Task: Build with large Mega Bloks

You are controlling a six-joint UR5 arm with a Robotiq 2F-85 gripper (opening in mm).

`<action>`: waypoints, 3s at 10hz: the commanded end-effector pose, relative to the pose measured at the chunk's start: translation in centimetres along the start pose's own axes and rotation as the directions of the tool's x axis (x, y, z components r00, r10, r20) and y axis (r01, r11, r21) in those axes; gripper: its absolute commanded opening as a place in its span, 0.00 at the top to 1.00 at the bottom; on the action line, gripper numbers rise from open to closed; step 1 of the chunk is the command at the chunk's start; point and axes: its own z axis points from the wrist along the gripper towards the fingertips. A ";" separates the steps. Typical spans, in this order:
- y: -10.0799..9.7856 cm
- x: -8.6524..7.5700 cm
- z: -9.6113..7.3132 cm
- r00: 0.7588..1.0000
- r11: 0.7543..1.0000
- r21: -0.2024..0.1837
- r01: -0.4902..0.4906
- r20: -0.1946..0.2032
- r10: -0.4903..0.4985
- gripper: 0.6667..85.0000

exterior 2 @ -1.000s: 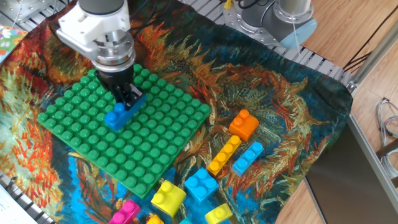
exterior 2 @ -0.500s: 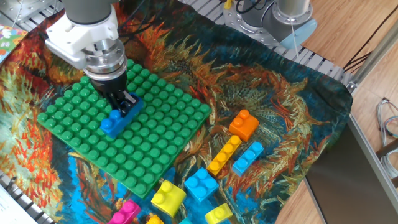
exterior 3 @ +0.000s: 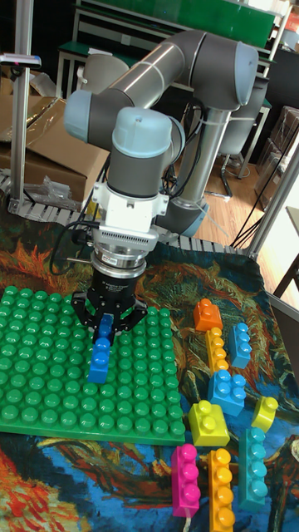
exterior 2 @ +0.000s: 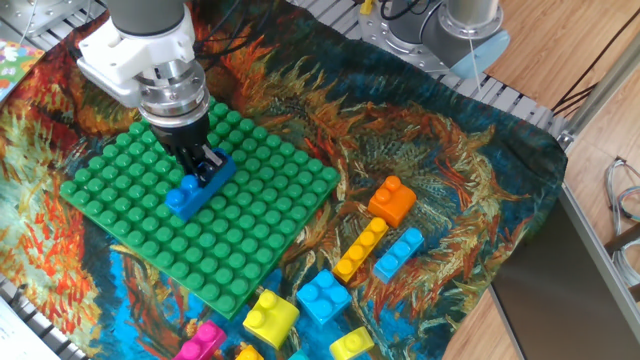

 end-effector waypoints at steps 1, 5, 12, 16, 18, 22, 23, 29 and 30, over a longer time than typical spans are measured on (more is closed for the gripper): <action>0.0 -0.8 -0.2 0.999 1.000 -0.003 0.007 0.033 -0.007 0.99; -1.0 -1.4 -0.2 0.998 0.999 0.017 0.040 0.037 -0.040 0.99; -1.2 -2.6 1.3 0.999 0.999 -0.021 0.032 0.016 -0.031 0.99; -0.8 -2.8 1.7 0.999 0.999 -0.013 0.031 0.018 -0.031 0.99; -0.9 -3.1 1.8 0.999 0.999 -0.006 0.036 0.016 -0.036 0.99; -0.9 -3.5 2.2 0.999 0.999 -0.002 0.047 0.018 -0.047 0.99; -0.9 -3.4 2.1 0.999 0.999 -0.001 0.047 0.012 -0.047 0.99; -0.6 -3.3 1.9 0.999 0.999 0.008 0.048 0.007 -0.048 0.99; -0.4 -3.4 2.0 0.999 0.999 0.006 0.045 0.010 -0.045 0.99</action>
